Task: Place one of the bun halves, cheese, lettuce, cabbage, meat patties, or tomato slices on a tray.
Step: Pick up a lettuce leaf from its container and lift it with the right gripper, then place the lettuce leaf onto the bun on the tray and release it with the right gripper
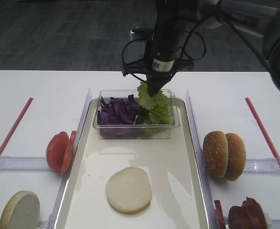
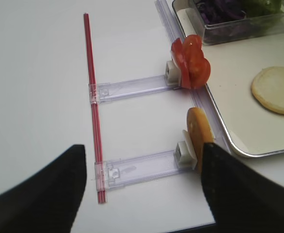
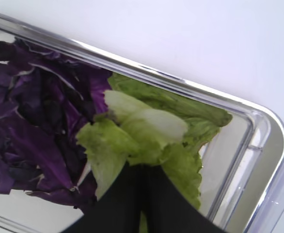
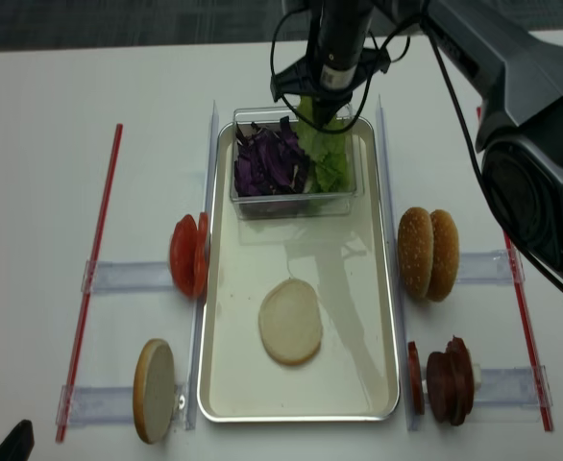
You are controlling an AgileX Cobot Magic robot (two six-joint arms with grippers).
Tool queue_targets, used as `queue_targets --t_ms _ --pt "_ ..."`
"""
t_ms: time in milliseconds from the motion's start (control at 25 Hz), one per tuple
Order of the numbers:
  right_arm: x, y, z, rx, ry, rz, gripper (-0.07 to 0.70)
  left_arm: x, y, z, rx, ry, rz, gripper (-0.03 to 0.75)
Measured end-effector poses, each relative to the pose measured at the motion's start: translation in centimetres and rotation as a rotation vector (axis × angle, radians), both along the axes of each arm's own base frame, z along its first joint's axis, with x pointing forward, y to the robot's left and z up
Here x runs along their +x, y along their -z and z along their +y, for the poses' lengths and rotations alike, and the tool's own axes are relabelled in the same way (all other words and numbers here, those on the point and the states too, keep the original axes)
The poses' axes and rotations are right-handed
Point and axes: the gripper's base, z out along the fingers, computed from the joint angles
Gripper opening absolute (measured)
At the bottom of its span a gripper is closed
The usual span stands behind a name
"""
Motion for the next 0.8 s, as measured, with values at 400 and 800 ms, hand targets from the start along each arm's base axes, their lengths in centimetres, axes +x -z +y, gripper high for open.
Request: queue_targets --t_ms 400,800 --pt "-0.9 -4.0 -0.2 0.058 0.001 -0.059 0.039 0.0 0.0 0.0 -0.001 0.000 0.000 0.475" --pt "-6.6 -4.9 -0.1 0.023 -0.093 0.028 0.039 0.0 0.0 0.0 -0.001 0.000 0.000 0.475"
